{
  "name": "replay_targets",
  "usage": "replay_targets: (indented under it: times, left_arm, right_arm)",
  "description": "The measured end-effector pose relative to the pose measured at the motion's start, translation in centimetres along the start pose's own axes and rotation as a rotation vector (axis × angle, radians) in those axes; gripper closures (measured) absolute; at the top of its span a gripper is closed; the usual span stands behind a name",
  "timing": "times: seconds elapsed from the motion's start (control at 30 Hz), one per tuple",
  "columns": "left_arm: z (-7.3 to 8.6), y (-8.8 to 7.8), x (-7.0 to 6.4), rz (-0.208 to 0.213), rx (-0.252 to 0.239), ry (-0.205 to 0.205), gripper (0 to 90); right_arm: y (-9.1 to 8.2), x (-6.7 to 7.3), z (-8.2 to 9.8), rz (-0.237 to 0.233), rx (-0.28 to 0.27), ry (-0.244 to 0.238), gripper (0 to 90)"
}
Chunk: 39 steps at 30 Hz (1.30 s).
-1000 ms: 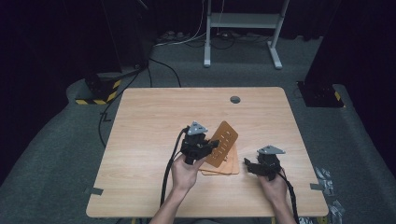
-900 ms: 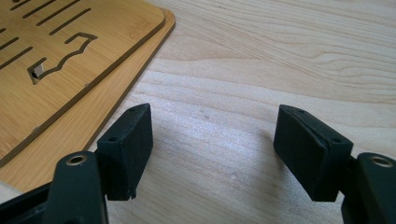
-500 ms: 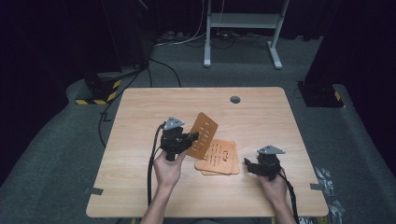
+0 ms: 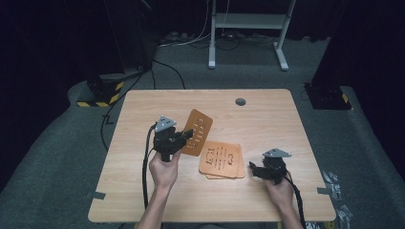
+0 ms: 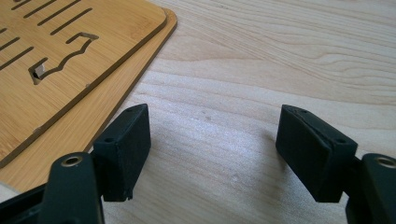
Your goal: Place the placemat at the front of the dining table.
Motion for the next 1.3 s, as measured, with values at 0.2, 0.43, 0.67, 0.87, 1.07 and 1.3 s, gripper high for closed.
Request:
replay_targets:
  times: [0.2, 0.43, 0.67, 0.87, 1.07, 1.3]
  left_arm:
    - [0.1, 0.3, 1.0, -0.033, 0.023, -0.017, 86.1]
    - [0.4, 0.3, 1.9, -0.065, 0.045, -0.017, 86.0]
    - [0.3, -0.1, 2.5, -0.107, 0.060, 0.014, 86.0]
    - [0.1, 0.0, 4.3, -0.119, 0.072, -0.001, 86.0]
    - [0.0, 0.0, 5.5, -0.134, 0.077, -0.018, 86.0]
    - [0.1, 0.4, 6.4, -0.141, 0.084, -0.045, 86.0]
  right_arm:
    - [0.0, 0.0, 0.0, 0.001, -0.001, -0.001, 26.2]
    - [0.0, 0.0, 0.0, 0.001, 0.000, 0.003, 26.2]
    - [0.0, 0.0, 0.0, 0.002, -0.003, -0.005, 26.2]
    - [0.0, -0.1, 0.0, 0.002, -0.004, -0.008, 26.2]
    - [0.0, -0.1, 0.0, 0.002, -0.004, -0.008, 26.2]
    - [0.0, 0.0, 0.0, 0.002, -0.004, 0.008, 26.2]
Point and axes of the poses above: each handheld gripper's, and its own axes: y roughly forward along the jaws, z roughly out of its underside, x roughly to its left, the point moved 6 cm from there along y, roughly forward along the jaws, and after that the axes turned 13 degrees about y, right-handed, at the moved point
